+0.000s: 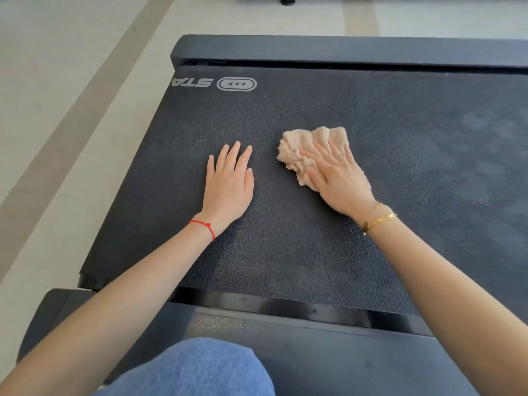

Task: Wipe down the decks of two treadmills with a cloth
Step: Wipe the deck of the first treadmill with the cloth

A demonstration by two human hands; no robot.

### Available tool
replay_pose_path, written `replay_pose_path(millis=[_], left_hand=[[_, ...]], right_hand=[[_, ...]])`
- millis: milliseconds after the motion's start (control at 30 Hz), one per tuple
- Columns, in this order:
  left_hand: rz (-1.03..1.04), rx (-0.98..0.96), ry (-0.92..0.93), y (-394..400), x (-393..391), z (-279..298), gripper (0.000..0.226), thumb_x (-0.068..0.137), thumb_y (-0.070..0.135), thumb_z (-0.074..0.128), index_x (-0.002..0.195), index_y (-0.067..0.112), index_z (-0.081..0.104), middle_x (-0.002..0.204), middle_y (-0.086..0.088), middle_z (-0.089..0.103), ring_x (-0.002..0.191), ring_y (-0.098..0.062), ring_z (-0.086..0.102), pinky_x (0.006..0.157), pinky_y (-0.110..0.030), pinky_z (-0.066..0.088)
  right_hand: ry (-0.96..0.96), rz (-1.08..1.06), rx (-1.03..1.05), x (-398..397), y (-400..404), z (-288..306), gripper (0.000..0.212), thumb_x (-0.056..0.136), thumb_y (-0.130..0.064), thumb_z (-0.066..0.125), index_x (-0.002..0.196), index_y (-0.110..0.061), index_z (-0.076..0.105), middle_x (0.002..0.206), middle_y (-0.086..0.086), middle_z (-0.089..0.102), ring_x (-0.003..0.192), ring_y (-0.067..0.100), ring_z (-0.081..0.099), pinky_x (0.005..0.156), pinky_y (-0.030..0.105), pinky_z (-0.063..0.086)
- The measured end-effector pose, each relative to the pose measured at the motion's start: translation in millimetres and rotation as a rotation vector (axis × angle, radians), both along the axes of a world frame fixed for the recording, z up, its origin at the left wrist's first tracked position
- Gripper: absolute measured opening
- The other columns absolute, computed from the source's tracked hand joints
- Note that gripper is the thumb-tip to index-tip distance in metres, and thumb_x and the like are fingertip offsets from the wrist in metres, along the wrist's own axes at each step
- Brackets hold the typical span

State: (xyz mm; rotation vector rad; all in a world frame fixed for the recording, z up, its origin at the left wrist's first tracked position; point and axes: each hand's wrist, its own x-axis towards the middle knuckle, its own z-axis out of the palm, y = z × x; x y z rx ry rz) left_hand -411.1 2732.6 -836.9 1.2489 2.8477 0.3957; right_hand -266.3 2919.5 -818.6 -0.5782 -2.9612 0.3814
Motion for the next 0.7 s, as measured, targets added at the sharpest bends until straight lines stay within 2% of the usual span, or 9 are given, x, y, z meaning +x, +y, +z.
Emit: replay_pose_path(millis=[133,267,367,467,600,700], left_hand=[[-0.022,-0.019,0.025,-9,6,-2,0.053,0.106,0.028,0.026,0.157,0.019,0.018,0.165,-0.005,0.013,0.152,-0.025,0.006,0.123,-0.050,0.006],[-0.039,-0.027,0.038,-18,13,-4,0.054,0.105,0.030,0.024,0.158,0.020,0.016,0.165,-0.005,0.012,0.153,-0.025,0.005,0.123,-0.050,0.006],[-0.044,-0.033,0.035,-20,14,-4,0.054,0.105,0.030,0.024,0.158,0.020,0.016,0.165,-0.004,0.011,0.153,-0.024,0.005,0.123,-0.050,0.006],[-0.041,-0.028,0.042,-22,15,-4,0.054,0.105,0.030,0.024,0.158,0.021,0.016,0.165,-0.004,0.013,0.152,-0.024,0.006,0.123,-0.050,0.007],[-0.035,-0.020,0.044,-22,16,-5,0.054,0.105,0.031,0.024,0.157,0.021,0.018,0.165,-0.004,0.015,0.152,-0.024,0.008,0.123,-0.050,0.007],[-0.041,-0.024,0.044,-22,16,-5,0.053,0.105,0.030,0.025,0.157,0.021,0.018,0.165,-0.005,0.014,0.152,-0.024,0.007,0.123,-0.050,0.007]], right_hand=[[0.082,0.199,-0.055,46,-44,5,0.047,0.106,-0.033,0.028,0.151,-0.019,0.034,0.160,0.000,0.023,0.151,0.017,0.009,0.123,0.038,0.001],[-0.020,0.294,-0.057,70,-55,1,0.050,0.104,-0.048,0.022,0.151,-0.033,0.029,0.161,-0.008,0.016,0.151,0.013,0.001,0.123,0.037,0.000],[-0.068,0.229,-0.043,49,-39,3,0.060,0.097,-0.057,0.022,0.153,-0.036,0.018,0.163,-0.007,0.008,0.151,0.015,-0.005,0.123,0.041,-0.001],[-0.087,0.098,-0.016,31,-37,2,0.063,0.095,-0.061,0.026,0.153,-0.039,0.016,0.164,-0.007,0.005,0.151,0.018,-0.004,0.123,0.042,-0.002],[-0.051,0.058,0.000,36,-54,1,0.054,0.101,-0.051,0.028,0.153,-0.037,0.021,0.163,-0.006,0.011,0.151,0.017,0.001,0.123,0.039,-0.001],[0.005,0.154,-0.030,60,-80,1,0.049,0.103,-0.044,0.027,0.152,-0.034,0.028,0.162,-0.007,0.015,0.151,0.015,0.004,0.123,0.038,0.004]])
